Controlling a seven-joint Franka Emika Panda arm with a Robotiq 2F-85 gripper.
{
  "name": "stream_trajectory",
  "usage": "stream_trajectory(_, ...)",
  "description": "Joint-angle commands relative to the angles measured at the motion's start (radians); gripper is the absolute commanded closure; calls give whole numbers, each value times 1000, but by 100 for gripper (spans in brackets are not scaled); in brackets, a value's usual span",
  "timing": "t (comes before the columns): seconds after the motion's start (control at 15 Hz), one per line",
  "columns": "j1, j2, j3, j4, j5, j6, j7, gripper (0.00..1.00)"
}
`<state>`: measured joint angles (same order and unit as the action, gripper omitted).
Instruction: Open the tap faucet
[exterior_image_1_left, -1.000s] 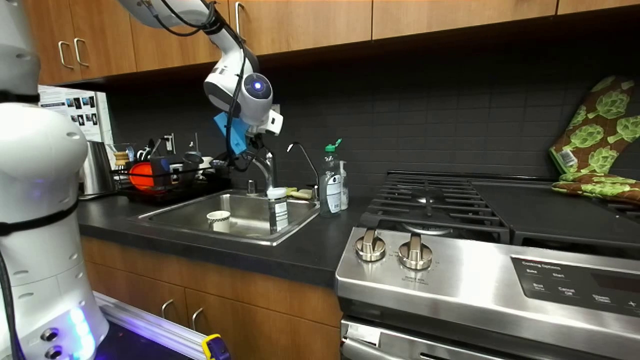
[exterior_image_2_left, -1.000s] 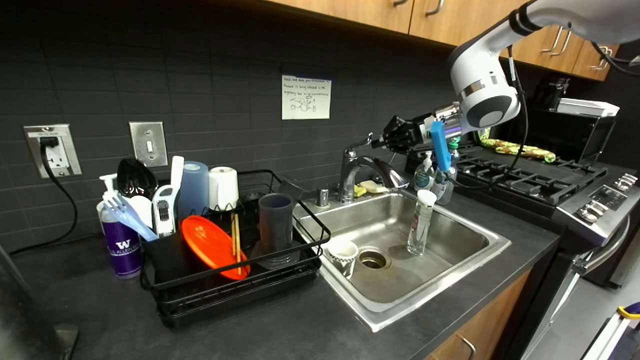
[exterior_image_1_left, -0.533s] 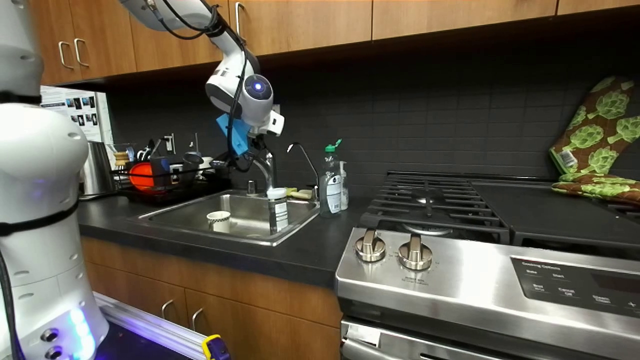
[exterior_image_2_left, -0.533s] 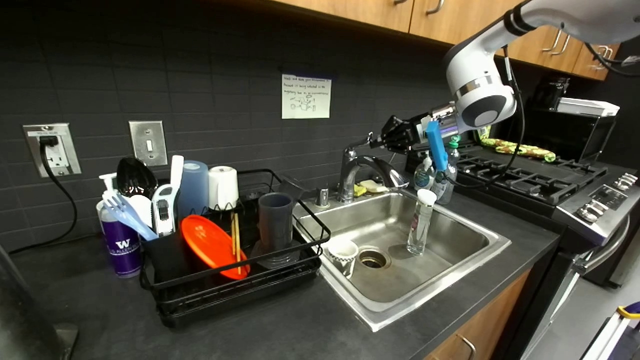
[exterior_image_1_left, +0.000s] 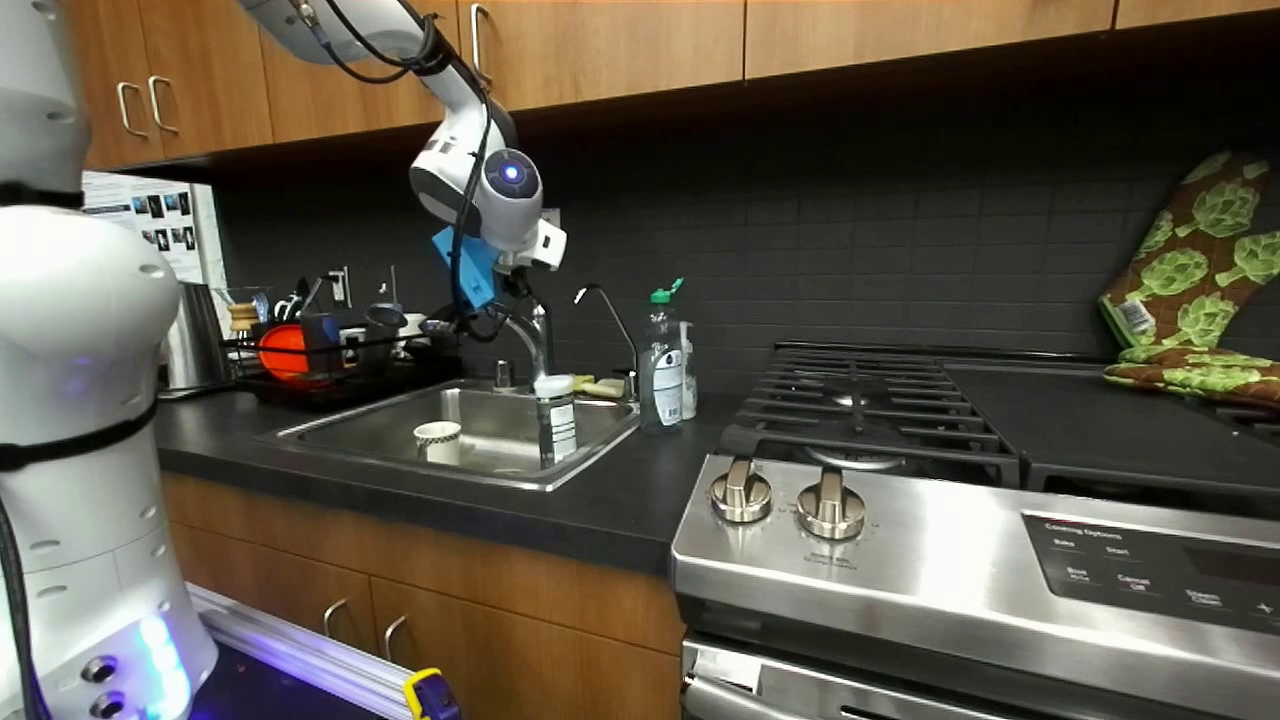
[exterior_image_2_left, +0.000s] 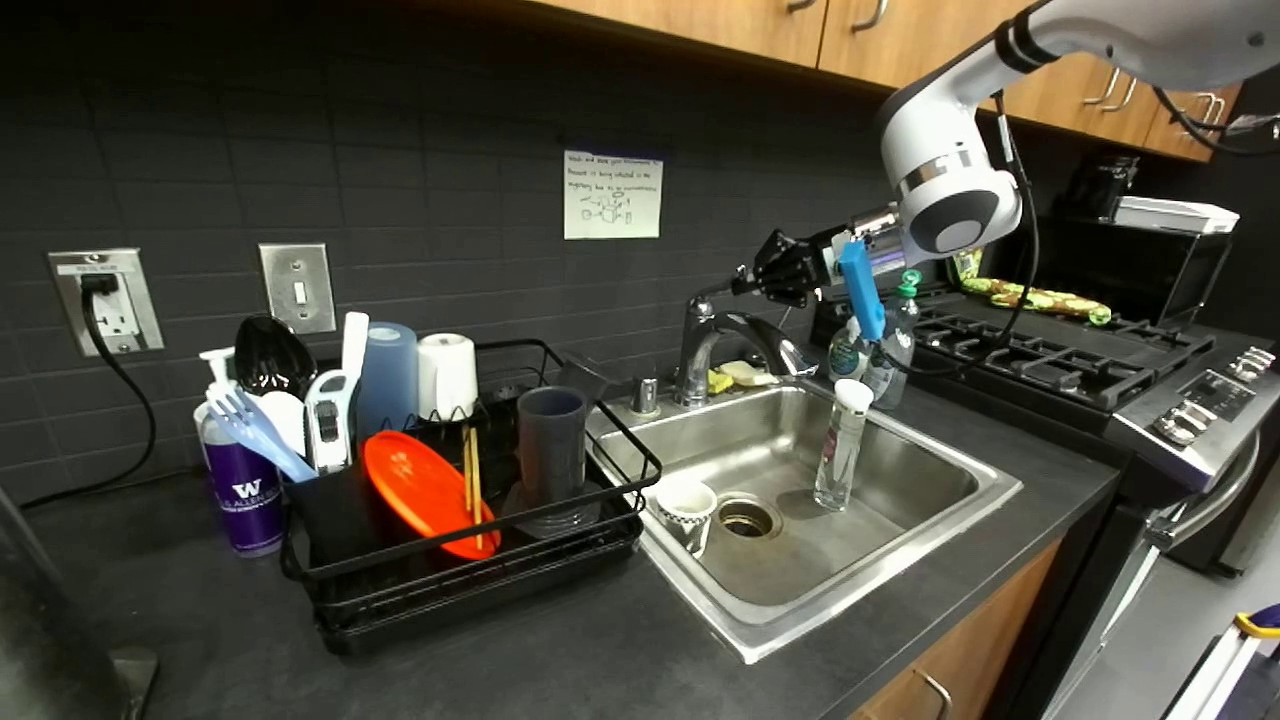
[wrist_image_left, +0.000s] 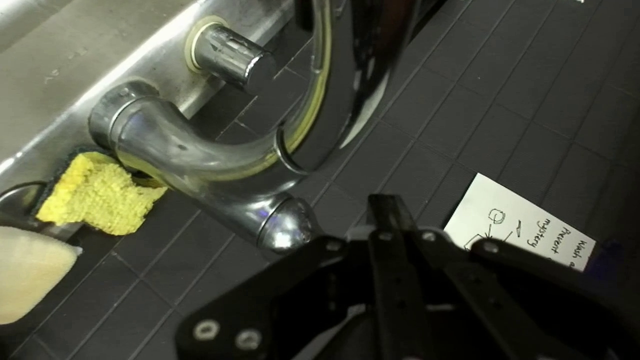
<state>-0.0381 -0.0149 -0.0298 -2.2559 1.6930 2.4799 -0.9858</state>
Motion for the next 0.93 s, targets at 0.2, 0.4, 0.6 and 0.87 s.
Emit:
stream_trajectory(0.2,8,14,6,39,41,65,-7,100)
stream_trajectory(0.4,10,12,9,49,45,90,-12,100)
stream_trajectory(0.6,13,12,13,61,41,117,-12,100)
stream_trajectory(0.87,21,12,20,72,45,154,-20,100)
